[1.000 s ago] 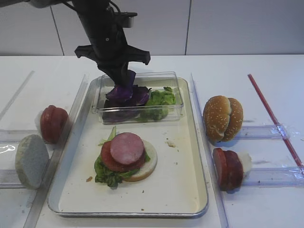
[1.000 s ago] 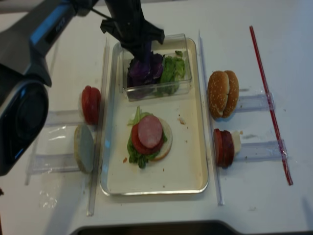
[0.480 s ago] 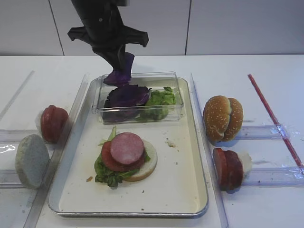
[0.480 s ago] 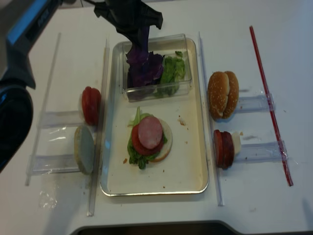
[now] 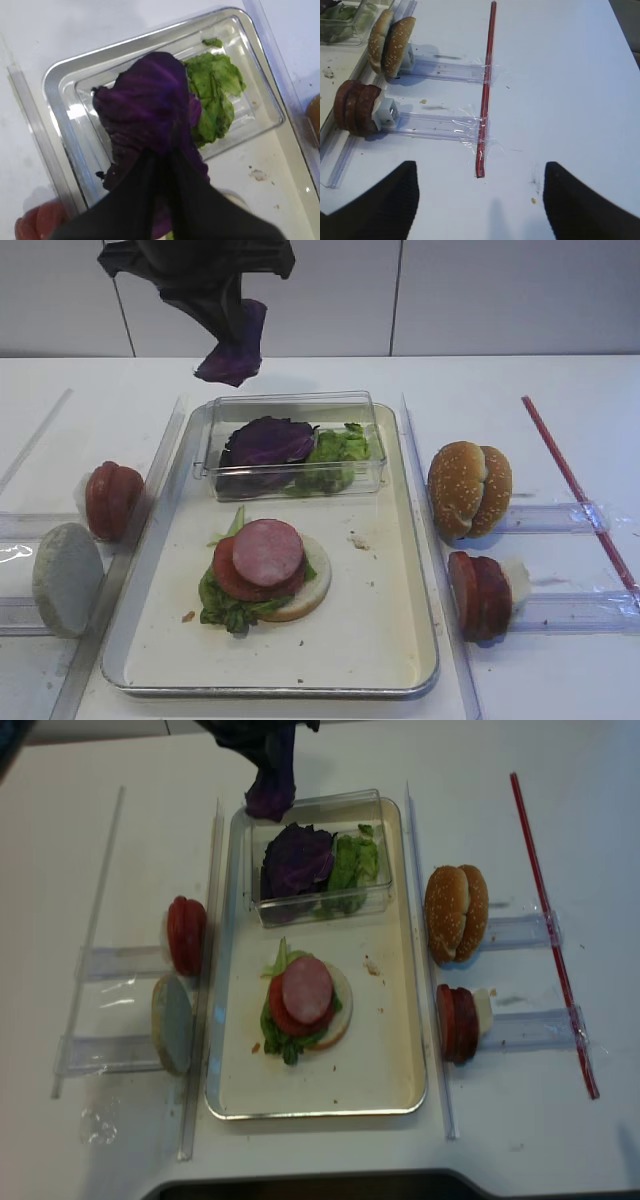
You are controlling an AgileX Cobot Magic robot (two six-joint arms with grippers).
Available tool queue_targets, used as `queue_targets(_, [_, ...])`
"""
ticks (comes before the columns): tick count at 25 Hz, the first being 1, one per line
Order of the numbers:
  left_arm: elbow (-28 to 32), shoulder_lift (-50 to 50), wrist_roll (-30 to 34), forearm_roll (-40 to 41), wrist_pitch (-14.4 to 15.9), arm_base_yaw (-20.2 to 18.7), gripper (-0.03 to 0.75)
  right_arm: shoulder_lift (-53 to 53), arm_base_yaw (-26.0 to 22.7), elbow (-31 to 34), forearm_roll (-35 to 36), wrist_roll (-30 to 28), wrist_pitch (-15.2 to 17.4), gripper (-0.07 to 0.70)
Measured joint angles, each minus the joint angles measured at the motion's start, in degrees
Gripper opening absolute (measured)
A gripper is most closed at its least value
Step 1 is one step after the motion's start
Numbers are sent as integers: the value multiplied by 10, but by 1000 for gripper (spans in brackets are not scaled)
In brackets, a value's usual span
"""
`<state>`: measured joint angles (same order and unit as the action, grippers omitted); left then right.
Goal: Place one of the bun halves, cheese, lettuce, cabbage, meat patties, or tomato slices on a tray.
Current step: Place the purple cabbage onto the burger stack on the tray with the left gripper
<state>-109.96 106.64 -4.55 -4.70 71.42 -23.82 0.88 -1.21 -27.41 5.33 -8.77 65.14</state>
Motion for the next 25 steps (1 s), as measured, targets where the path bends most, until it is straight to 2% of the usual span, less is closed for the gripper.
queue_targets(6, [97, -70, -6, -12, 1, -8, 46, 0, 0, 0, 0, 0, 0, 530])
queue_targets(18, [139, -112, -24, -14, 1, -110, 46, 0, 0, 0, 0, 1, 0, 530])
queue_targets(25, [206, -112, -35, -14, 1, -137, 46, 0, 0, 0, 0, 1, 0, 530])
